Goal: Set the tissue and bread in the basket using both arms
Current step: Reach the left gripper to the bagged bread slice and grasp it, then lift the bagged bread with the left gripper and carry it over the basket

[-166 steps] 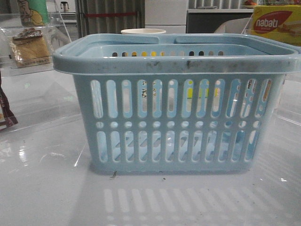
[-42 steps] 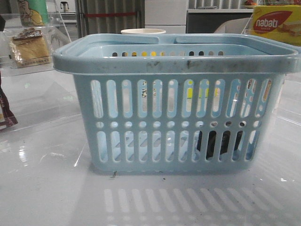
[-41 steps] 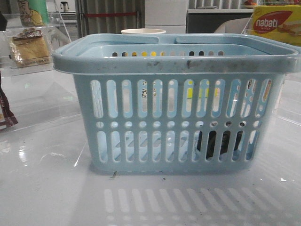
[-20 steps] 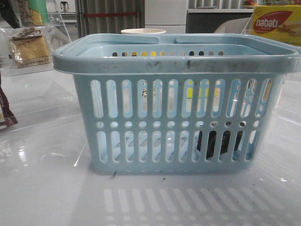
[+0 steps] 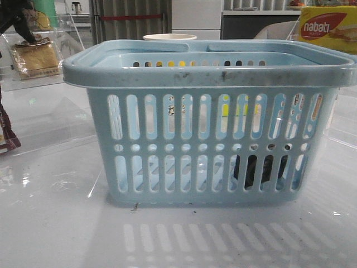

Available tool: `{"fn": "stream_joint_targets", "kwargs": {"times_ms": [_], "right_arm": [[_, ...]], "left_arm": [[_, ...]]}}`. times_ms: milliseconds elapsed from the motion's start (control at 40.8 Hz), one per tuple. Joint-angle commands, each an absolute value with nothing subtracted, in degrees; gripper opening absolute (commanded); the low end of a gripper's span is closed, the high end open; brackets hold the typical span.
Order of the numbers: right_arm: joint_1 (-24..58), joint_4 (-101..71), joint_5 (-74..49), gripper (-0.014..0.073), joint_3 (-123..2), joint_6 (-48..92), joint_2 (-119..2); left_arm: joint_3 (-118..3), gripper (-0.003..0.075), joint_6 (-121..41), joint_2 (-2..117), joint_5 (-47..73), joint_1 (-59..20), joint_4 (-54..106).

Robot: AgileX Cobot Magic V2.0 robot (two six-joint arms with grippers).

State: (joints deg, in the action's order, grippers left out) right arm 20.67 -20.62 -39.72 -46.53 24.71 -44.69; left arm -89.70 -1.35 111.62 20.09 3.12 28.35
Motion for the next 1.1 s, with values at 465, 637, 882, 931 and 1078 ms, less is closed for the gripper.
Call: {"fn": "stream_joint_targets", "kwargs": {"times_ms": [465, 637, 882, 931, 1078], "right_arm": [[20.74, -21.37, -36.06, 0.059, -47.97, 25.17, -44.31], [20.74, -21.37, -36.06, 0.059, -47.97, 25.17, -44.31], [20.74, -21.37, -36.06, 0.059, -47.97, 25.17, -44.31], [20.74, -21.37, -36.06, 0.059, -47.97, 25.17, -44.31], [20.74, -21.37, -36.06, 0.059, -47.97, 25.17, -44.31]], "left_arm": [[-91.93, 0.0092, -1.43, 104.14, 22.14, 3.08, 29.74], [-91.93, 0.0092, -3.48, 100.07, 23.63, 2.97, 29.74], [-91.93, 0.0092, -16.31, 91.97, 30.53, -0.73, 29.74], [-91.93, 0.0092, -19.41, 90.41, 31.89, -2.62, 29.74], [-91.93, 0.0092, -24.51, 86.18, 35.32, -9.03, 29.74]]}}
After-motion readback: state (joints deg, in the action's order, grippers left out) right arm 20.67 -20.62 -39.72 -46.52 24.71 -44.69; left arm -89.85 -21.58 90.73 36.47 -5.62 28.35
